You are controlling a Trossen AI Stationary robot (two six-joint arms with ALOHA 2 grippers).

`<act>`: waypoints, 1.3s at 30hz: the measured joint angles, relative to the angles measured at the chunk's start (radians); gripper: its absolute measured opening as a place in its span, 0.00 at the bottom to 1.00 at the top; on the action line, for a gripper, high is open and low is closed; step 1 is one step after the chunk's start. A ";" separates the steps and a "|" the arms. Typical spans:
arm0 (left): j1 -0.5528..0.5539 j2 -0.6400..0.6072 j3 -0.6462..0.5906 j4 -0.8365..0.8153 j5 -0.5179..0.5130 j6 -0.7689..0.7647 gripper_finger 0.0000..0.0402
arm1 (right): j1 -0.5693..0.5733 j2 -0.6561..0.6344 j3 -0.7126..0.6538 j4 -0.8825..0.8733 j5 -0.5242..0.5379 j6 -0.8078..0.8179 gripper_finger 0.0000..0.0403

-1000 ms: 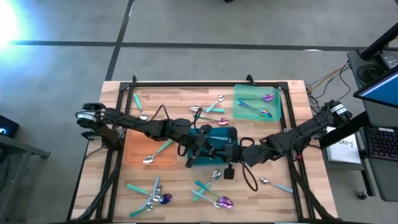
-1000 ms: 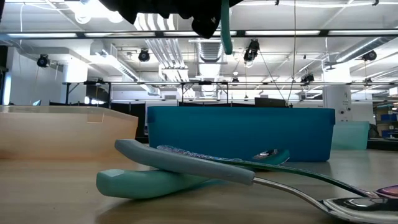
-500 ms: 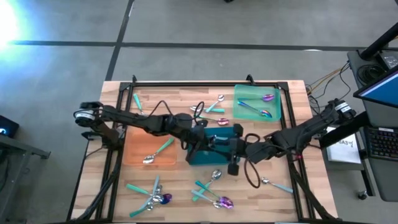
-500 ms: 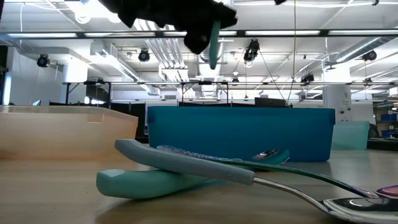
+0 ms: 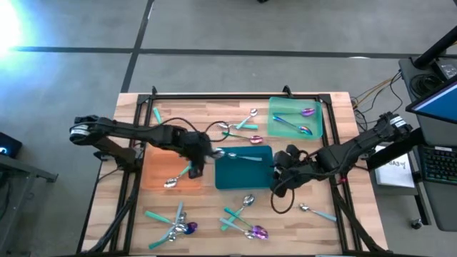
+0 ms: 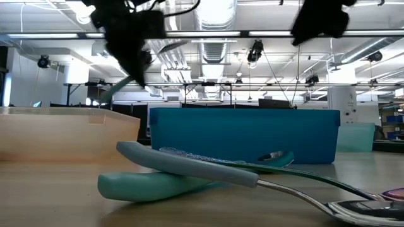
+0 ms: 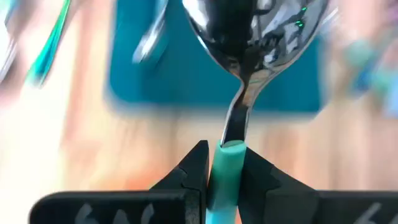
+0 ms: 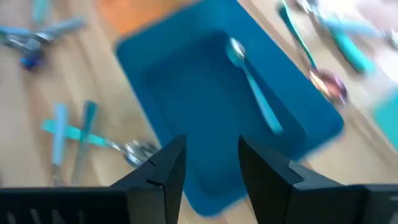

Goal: Sort silverware by color (type)
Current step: Put the light green spoon into the orange bin, then put the light blue spoon into the blue bin

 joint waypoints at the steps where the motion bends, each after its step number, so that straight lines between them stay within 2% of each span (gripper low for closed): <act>1: 0.000 -0.008 0.000 -0.061 -0.024 -0.025 0.08 | 0.000 0.004 -0.004 -0.023 -0.009 0.030 0.33; 4: 0.001 -0.022 -0.002 -0.204 -0.063 -0.092 0.08 | 0.000 0.007 -0.006 -0.070 -0.048 0.106 0.31; 8: -0.001 -0.021 -0.023 -0.279 -0.060 -0.126 0.08 | 0.000 0.026 -0.008 -0.082 -0.160 0.176 0.31; 13: -0.001 -0.013 -0.096 -0.302 -0.046 -0.136 0.08 | 0.011 0.061 -0.011 -0.091 -0.315 0.250 0.31; 17: -0.001 -0.001 -0.153 -0.290 -0.045 -0.161 0.14 | 0.021 0.084 -0.012 -0.156 -0.423 0.333 0.31; 23: -0.001 0.003 -0.158 -0.284 -0.035 -0.194 0.17 | 0.048 0.125 -0.012 -0.260 -0.650 0.455 0.30; 29: -0.005 0.001 -0.112 -0.282 0.025 -0.195 0.18 | 0.114 0.189 -0.014 -0.262 -0.695 0.508 0.31; 36: -0.018 0.001 -0.048 -0.271 0.028 -0.180 0.18 | 0.202 0.289 -0.017 -0.285 -0.813 0.539 0.31; 39: -0.022 0.001 -0.024 -0.264 0.028 -0.179 0.18 | 0.231 0.326 -0.018 -0.302 -0.825 0.536 0.31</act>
